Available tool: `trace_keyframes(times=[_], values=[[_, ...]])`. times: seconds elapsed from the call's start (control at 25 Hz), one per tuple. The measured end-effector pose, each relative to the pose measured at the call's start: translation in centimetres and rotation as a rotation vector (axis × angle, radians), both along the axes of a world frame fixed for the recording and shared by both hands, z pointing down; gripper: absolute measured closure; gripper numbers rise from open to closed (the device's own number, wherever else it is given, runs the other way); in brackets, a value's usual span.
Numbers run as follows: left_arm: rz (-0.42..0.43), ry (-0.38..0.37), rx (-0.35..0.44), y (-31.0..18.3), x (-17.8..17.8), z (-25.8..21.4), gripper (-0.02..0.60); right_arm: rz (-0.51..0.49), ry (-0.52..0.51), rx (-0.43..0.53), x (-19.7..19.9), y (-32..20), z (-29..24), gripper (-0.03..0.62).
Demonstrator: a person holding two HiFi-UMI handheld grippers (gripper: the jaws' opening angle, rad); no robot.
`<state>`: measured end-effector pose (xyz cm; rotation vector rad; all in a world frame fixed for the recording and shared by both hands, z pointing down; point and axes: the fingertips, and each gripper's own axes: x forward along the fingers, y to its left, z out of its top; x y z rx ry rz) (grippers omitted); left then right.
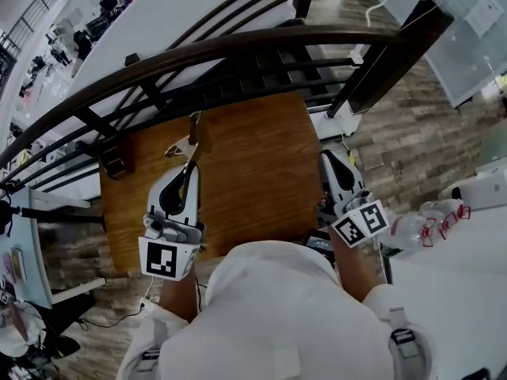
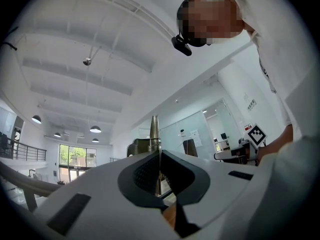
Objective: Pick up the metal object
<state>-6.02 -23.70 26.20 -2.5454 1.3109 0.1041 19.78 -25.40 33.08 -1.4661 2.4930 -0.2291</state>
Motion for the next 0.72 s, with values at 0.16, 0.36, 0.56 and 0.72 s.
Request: trace_keyframes(times=[0.16,0.36,0.56,0.72], values=[[-0.020,0.050,-0.005,-0.6,-0.5,-0.3,0.566,-0.008,-0.005,-0.003,-0.5,-0.4,0.2,0.568],[-0.030,0.086,-0.014,-1.1,-0.7,-0.2,0.566,-0.020,-0.008,-0.020,-1.0,-0.9,0.9,0.568],[-0.049,0.101,-0.052,-1.6,-1.7,0.6,0.566,-0.034,0.000,-0.026,-1.5,-1.2,1.1,0.568],[-0.049,0.119,-0.071,-2.1,-1.9,0.9,0.566,-0.079,0.071,-0.014,-2.5,-0.9,1.3,0.571]])
